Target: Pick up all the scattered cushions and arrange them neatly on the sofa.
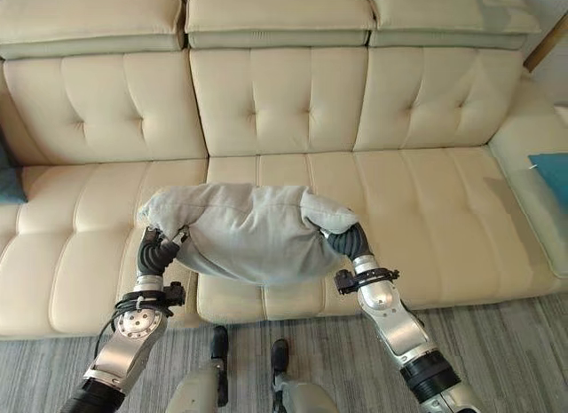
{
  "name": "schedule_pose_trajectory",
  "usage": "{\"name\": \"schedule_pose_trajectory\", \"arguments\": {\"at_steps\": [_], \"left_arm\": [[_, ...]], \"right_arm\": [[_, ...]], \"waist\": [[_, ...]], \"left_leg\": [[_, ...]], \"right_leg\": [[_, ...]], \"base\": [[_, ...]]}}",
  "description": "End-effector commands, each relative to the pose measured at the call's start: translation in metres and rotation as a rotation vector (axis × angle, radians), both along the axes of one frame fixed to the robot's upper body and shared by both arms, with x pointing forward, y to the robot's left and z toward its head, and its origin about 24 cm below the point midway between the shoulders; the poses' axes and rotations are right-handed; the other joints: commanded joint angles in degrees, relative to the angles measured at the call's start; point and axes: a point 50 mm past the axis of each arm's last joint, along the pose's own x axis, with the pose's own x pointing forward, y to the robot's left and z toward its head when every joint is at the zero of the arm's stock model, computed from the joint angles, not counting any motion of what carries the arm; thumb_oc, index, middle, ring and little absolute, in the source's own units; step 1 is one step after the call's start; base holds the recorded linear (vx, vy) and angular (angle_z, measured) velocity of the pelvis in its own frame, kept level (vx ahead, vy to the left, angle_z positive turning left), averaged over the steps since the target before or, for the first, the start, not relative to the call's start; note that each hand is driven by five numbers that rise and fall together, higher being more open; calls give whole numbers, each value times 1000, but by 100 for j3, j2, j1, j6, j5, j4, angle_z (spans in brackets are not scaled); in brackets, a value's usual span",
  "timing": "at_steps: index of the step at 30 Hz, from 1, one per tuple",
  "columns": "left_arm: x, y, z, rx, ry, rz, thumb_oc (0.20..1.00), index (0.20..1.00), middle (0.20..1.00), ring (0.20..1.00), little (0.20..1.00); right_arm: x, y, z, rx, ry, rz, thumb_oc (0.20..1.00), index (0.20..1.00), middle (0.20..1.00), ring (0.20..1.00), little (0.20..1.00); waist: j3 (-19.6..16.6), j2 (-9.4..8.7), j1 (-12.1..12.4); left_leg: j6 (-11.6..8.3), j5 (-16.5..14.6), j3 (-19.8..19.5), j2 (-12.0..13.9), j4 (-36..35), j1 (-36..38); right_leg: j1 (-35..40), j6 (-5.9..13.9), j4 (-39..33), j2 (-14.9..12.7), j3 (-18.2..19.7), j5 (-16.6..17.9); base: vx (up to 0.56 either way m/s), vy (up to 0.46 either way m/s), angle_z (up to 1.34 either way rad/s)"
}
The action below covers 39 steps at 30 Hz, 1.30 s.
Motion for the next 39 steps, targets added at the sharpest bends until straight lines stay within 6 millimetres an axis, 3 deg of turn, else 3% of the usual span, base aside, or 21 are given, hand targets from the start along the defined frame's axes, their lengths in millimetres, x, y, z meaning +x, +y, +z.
{"name": "schedule_pose_trajectory", "arguments": {"at_steps": [1, 5, 8, 13, 16, 20, 25, 29, 30, 31, 34, 36, 39], "left_arm": [[2, -32, 35, 1, -193, -183, 200, 200, 200, 200, 200], [5, -26, 43, 36, -224, -155, 200, 200, 200, 200, 200], [16, -23, 58, 52, -285, -124, 200, 200, 200, 200, 200], [48, -23, 100, 44, -432, -62, 200, 200, 200, 200, 200], [73, -29, 147, 33, -562, -36, 200, 200, 200, 200, 200], [96, -34, 177, 56, -589, -31, 200, 200, 200, 200, 200], [114, -36, 191, 65, -552, -37, 200, 200, 200, 200, 200], [128, -29, 196, -54, -493, -12, 200, 200, 200, 200, 200], [129, -27, 200, -55, -498, -5, 416, 416, 416, 416, 416], [131, -20, 207, -48, -501, 16, 1000, 1000, 1000, 1000, 1000], [131, 2, 228, -6, -536, 65, 1000, 1000, 1000, 1000, 1000], [129, 32, 247, -5, -548, 91, 1000, 1000, 1000, 1000, 1000], [120, 70, 253, 43, -531, 125, 1000, 1000, 1000, 1000, 1000]], "right_arm": [[-11, 50, 48, 131, -260, 224, 200, 200, 200, 200, 200], [-6, 64, 63, 138, -319, 252, 200, 200, 200, 200, 200], [3, 82, 85, 165, -395, 285, 200, 200, 200, 200, 200], [24, 115, 123, 231, -478, 318, 200, 200, 200, 200, 200], [46, 126, 157, 214, -540, 273, 200, 200, 200, 200, 200], [71, 124, 176, 162, -526, 195, 200, 200, 200, 200, 200], [93, 111, 181, 112, -475, 100, 200, 200, 200, 200, 200], [99, 112, 194, 64, -486, 52, 200, 200, 200, 200, 200], [100, 112, 197, 54, -495, 46, 937, 937, 937, 937, 937], [102, 110, 202, 35, -500, 36, 1000, 1000, 1000, 1000, 1000], [110, 91, 220, -4, -520, -19, 1000, 1000, 1000, 1000, 1000], [114, 67, 244, 18, -533, -57, 1000, 1000, 1000, 1000, 1000], [111, 38, 260, 87, -557, -89, 1000, 1000, 1000, 1000, 1000]], "waist": [[-467, -33, 108], [-570, -31, 181], [-588, -61, 281], [-514, -72, 489], [-365, -44, 622], [-241, -1, 686], [-98, 53, 696], [127, 74, 604], [146, 76, 586], [188, 93, 572], [178, 124, 586], [125, 165, 591], [37, 211, 551]], "left_leg": [[108, -276, 87, -80, -70, 706], [181, -323, 239, -159, -245, 1035], [243, -381, 287, -239, -265, 1085], [301, -366, 265, -337, -318, 871], [304, -259, 177, -401, -387, 517], [279, -105, 106, -449, -475, 186], [248, 40, 35, -464, -573, -76], [212, 186, -3, -445, -675, -418], [208, 206, -5, -436, -701, -476], [187, 271, -19, -428, -756, -591], [124, 429, -30, -427, -963, -738], [40, 532, -72, -423, -1054, -866], [-5, 570, -108, -428, -1054, -879]], "right_leg": [[-66, 962, 500, -526, -15, -834], [85, 1029, 448, -652, 114, -800], [94, 1082, 434, -730, 172, -763], [-174, 1170, 447, -813, 197, -663], [-540, 1235, 424, -855, 187, -535], [-907, 1282, 397, -867, 181, -391], [-1189, 1324, 358, -869, 184, -266], [-1577, 1353, 280, -830, 234, -147], [-1648, 1355, 250, -819, 247, -124], [-1784, 1370, 209, -814, 249, -71], [-1946, 1415, 40, -783, 243, 30], [-2067, 1440, -38, -754, 224, 78], [-2067, 1442, -61, -736, 195, 87]], "base": [[175, 158, -27], [144, 159, -12], [71, 115, 7], [-27, 57, 8], [-131, 29, 13], [-58, 13, 9], [-20, 4, 7], [-36, -3, -1], [-62, -30, -12], [-44, -44, -13], [-29, -44, -3], [-18, -56, 1], [12, -17, 11]]}}
